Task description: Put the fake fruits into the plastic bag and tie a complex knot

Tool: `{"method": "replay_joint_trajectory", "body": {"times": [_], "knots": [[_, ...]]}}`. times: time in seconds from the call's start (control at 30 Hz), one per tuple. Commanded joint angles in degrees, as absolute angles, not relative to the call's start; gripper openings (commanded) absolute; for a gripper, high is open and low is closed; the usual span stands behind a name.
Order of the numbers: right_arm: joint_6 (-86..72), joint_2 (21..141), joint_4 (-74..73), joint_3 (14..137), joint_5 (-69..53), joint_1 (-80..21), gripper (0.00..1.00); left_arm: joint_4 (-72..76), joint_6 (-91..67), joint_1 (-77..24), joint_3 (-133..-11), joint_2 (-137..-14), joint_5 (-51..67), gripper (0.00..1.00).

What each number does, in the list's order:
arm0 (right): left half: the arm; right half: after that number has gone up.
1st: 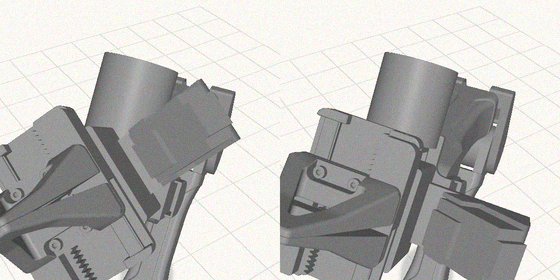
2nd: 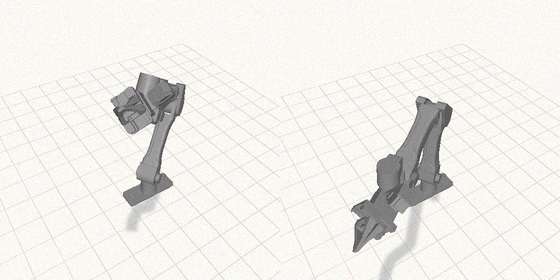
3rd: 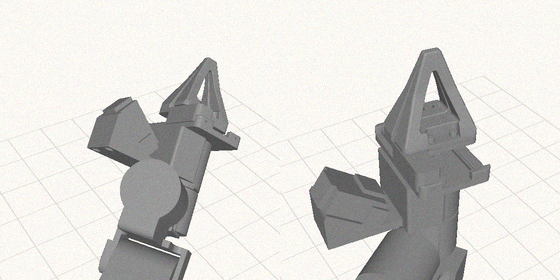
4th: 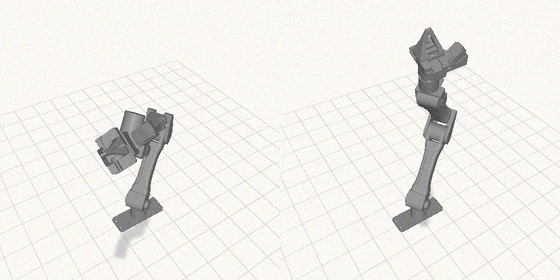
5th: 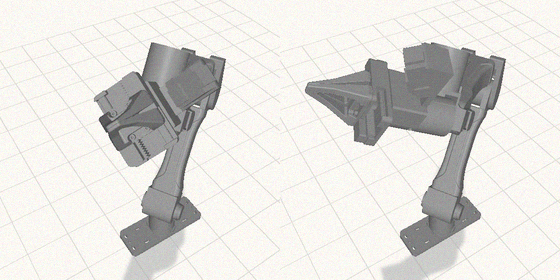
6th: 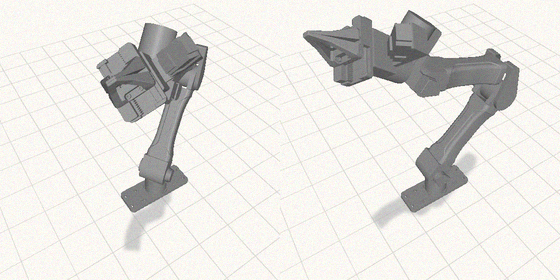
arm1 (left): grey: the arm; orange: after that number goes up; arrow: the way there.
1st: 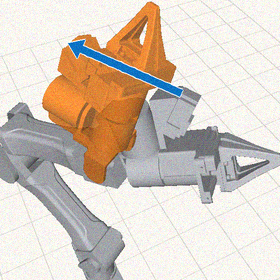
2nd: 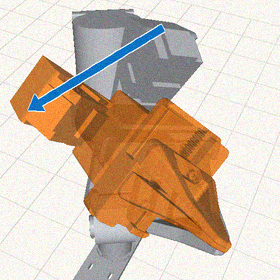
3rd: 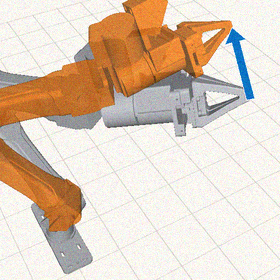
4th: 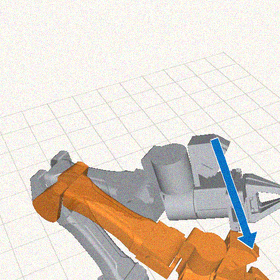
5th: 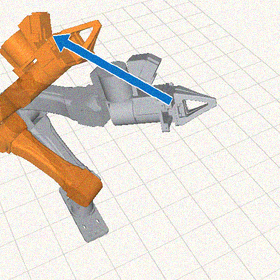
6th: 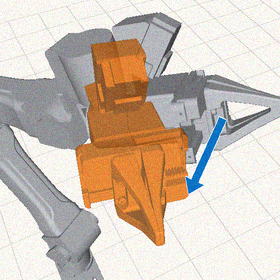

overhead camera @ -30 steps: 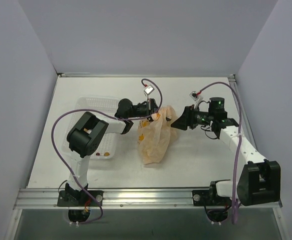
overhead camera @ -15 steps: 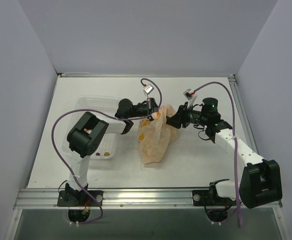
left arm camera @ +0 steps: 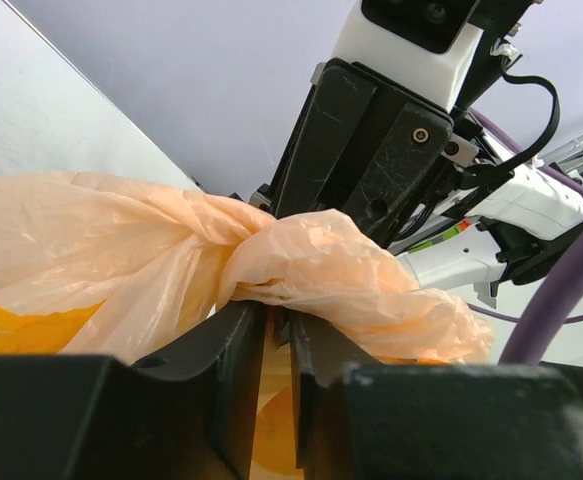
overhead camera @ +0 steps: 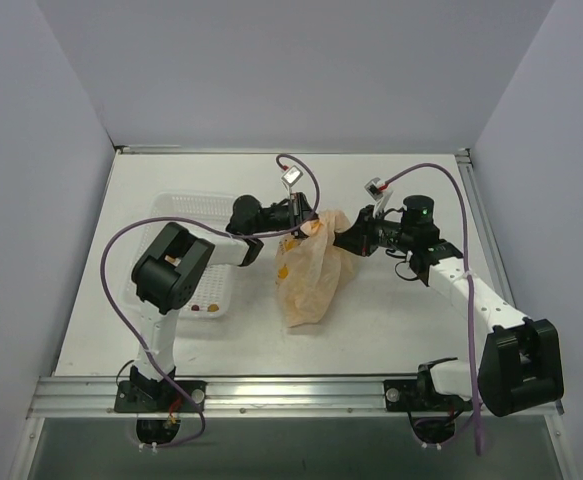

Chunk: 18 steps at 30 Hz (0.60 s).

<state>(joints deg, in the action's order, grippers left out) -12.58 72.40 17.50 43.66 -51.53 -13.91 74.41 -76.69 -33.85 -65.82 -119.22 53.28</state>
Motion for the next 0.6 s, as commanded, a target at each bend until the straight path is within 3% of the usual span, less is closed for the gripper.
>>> {"method": "replay_joint_trajectory", "body": {"times": [0.0,0.37,0.57], "knots": [[-9.9,70.1,17.2,44.8,-51.8,-13.3,0.00,77.8,-72.9,-32.2,-65.7,-116.4,56.1,0.28],[-5.0,69.1,10.0,47.3,-52.6,-12.2,0.00,61.3,-60.1,-20.7,-61.2,-108.6,62.4,0.40],[-2.4,68.9,7.0,49.2,-52.6,-12.1,0.00,38.2,-42.3,-14.3,-63.0,-99.5,67.2,0.51]]}}
